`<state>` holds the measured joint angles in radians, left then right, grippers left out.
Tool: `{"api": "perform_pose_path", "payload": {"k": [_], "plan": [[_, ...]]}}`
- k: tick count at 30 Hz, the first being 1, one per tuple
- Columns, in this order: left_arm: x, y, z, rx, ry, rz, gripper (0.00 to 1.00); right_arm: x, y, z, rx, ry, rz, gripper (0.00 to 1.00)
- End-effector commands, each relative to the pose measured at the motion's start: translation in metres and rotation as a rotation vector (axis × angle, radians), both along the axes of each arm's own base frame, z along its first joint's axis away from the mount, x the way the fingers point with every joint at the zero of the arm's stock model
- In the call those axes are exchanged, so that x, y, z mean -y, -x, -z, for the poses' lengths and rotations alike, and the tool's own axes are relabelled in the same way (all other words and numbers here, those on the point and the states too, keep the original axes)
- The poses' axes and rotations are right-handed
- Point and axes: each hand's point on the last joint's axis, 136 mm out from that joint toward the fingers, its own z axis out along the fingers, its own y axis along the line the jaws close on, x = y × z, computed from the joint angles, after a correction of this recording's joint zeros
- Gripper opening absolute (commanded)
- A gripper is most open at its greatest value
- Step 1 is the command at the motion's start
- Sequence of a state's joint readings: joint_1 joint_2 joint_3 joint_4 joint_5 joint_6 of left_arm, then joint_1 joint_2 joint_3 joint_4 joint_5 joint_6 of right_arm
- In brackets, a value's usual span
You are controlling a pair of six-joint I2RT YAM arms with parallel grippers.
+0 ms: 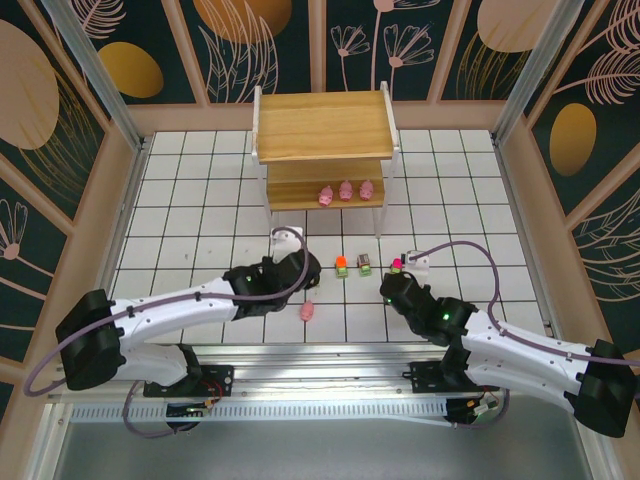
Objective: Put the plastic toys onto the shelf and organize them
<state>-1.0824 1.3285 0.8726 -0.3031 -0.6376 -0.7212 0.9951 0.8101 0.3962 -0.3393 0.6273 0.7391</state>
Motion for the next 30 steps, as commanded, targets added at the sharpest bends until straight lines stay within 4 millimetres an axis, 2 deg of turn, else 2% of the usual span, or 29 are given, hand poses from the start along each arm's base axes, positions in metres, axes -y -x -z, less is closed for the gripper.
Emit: {"api": "perform_pose_path", "payload": {"k": [1,11,17,23,30], "plan": [[0.006,-0.019,-0.018,0.045,-0.029,0.012,0.30,0.005,0.000,0.002,0.020,0.007,0.016,0.33],[0.015,-0.069,-0.060,0.098,0.031,-0.019,0.30,0.006,0.001,0.000,0.033,0.003,0.026,0.33],[0.018,-0.095,-0.074,0.116,0.042,-0.033,0.30,0.007,0.001,-0.001,0.037,0.005,0.029,0.33],[0.015,-0.113,-0.074,0.113,0.058,-0.054,0.30,0.006,0.001,-0.001,0.039,0.002,0.028,0.33],[0.013,-0.126,-0.062,0.093,0.066,-0.071,0.30,0.006,0.001,-0.001,0.040,0.002,0.026,0.33]]}}
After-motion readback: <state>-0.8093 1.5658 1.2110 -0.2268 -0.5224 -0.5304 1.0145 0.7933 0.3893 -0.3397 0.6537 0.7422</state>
